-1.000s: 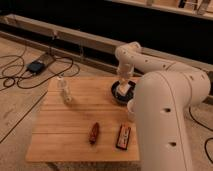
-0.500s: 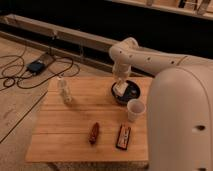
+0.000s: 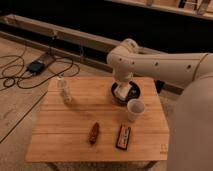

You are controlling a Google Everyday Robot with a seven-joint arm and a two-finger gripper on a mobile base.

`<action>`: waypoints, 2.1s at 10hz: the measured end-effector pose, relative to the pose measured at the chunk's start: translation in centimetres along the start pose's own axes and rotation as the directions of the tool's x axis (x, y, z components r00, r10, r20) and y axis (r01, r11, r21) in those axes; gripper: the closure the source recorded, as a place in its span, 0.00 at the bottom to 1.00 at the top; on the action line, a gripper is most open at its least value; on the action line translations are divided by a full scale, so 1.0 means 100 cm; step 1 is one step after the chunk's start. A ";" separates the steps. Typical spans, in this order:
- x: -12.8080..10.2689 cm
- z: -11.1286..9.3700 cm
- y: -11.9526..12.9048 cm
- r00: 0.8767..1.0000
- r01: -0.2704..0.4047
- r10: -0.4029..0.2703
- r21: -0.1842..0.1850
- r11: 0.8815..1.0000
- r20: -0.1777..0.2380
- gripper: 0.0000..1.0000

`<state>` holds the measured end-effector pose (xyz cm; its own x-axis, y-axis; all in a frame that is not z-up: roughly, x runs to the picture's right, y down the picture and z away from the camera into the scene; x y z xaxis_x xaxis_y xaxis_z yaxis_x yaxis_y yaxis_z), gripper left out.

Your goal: Place the white sponge in the ceramic cup

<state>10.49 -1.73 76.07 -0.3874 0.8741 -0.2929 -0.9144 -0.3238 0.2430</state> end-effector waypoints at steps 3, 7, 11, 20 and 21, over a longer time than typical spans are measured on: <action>0.014 -0.020 -0.017 0.999 -0.040 0.039 0.021 0.999 0.035 1.00; 0.018 -0.024 -0.025 0.998 -0.056 0.054 0.036 0.998 0.043 1.00; 0.018 -0.025 -0.026 0.998 -0.057 0.055 0.038 0.998 0.043 1.00; 0.049 -0.030 -0.035 0.996 -0.069 0.067 -0.032 0.997 -0.052 1.00; 0.051 -0.032 -0.036 0.996 -0.069 0.067 -0.034 0.997 -0.064 1.00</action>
<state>11.42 2.77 70.78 -0.4548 0.8253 -0.3347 -0.8887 -0.3959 0.2312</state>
